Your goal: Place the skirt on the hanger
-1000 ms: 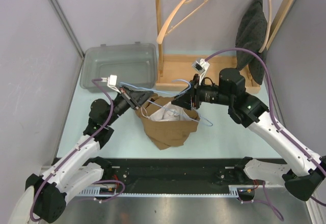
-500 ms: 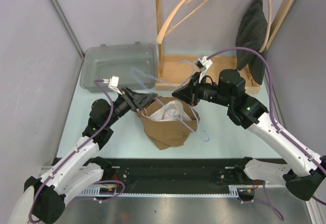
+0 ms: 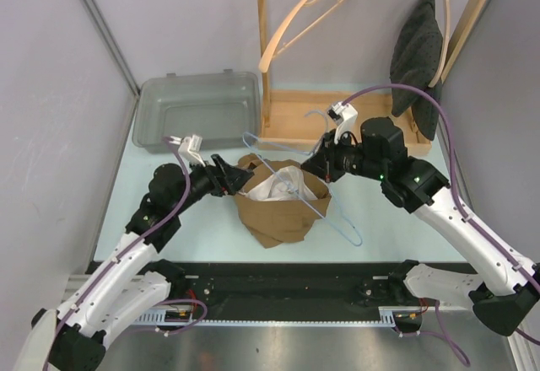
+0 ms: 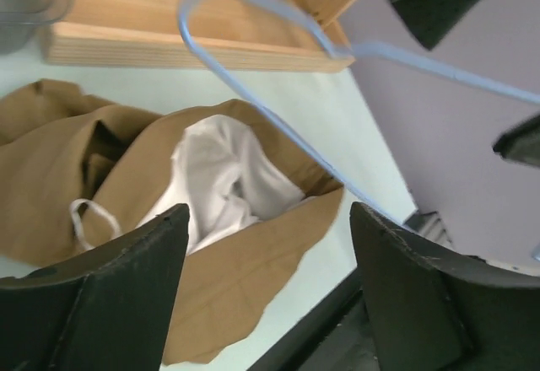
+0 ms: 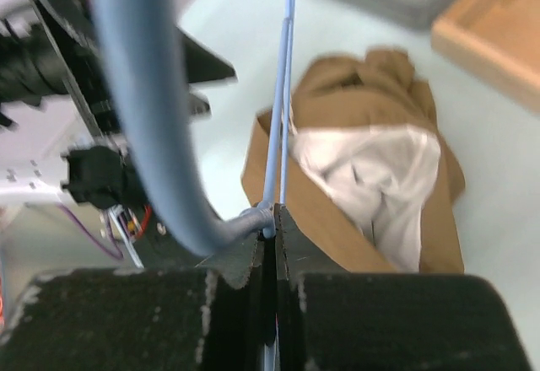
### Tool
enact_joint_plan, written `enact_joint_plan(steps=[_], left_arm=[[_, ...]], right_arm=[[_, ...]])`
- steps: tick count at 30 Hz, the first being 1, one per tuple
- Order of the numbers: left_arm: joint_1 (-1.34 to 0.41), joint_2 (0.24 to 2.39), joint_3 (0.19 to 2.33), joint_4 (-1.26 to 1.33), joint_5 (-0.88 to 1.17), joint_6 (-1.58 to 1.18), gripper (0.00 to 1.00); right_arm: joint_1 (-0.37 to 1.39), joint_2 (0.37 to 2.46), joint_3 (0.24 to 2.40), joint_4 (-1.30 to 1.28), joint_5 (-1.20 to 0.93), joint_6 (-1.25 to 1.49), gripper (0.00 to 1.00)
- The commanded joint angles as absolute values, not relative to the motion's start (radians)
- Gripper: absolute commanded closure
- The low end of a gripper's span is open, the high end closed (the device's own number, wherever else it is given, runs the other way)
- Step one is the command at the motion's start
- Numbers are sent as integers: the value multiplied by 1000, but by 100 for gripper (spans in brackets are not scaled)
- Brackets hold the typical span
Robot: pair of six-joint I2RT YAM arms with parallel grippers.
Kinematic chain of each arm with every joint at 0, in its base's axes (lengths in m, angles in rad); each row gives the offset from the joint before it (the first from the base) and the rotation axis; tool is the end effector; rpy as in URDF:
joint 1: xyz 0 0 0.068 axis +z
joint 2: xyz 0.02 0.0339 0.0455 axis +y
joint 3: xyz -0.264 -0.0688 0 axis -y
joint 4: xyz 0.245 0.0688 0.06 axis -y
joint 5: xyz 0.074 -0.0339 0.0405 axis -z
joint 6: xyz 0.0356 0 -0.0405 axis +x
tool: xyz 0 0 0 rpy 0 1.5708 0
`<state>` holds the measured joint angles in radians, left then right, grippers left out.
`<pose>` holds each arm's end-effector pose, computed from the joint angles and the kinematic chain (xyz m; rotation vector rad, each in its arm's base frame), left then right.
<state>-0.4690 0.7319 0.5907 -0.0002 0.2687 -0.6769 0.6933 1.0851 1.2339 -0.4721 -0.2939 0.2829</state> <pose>0.1579 -0.0906 0.2996 0.0234 1.8296 -1.0613 0.1723 0.1566 0.4083 -0.6103 1.8967 0.9276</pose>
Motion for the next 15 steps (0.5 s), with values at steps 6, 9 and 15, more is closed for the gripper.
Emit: enact_joint_plan(steps=[6,9,15], left_arm=[[-469,853,722,-359,2,-581,42],[-459,931,736,-360,2,-583,42],[-403,1023,749,-342,54,-581,46]], right_arm=[[696,1040,1238,-752,-416,224,100],[719,1049,1238,-788,-422,229,100],[770,1083,1232,-831,-380,236,100]])
